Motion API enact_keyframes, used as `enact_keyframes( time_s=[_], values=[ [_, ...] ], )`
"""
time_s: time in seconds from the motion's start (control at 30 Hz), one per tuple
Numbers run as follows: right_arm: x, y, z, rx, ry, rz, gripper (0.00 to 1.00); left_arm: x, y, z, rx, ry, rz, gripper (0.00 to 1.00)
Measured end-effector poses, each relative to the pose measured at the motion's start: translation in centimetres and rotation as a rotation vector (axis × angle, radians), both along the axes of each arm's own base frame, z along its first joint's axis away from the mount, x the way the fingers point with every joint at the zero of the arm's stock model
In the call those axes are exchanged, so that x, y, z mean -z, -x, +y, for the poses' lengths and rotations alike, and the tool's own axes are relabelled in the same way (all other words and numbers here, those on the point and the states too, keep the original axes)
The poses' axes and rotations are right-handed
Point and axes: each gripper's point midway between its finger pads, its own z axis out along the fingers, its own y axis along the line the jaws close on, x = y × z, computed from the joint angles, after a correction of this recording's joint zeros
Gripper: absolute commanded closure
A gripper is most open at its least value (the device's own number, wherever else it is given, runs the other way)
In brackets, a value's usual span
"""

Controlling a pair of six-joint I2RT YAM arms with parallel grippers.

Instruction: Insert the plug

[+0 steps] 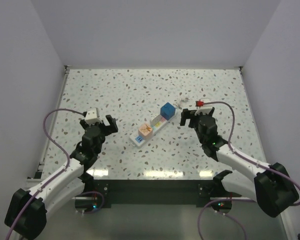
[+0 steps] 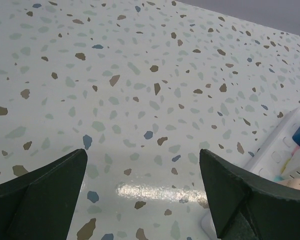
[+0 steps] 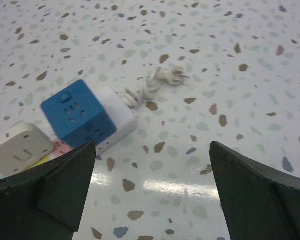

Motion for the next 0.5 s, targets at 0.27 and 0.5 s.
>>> enact_keyframes(
  time_s=[0.27,0.5],
  values=[
    [0.1,1.2,-4.6,0.155,-0.060,-0.032,0.01,-1.6,0.1,1.0,-0.051,0.015,-0.056,0.00],
    [0.4,1.1,-4.9,0.178,-0.060,-0.024,0.01,-1.9,0.1,1.4,-0.072,0.014,-0.065,0.00]
  ],
)
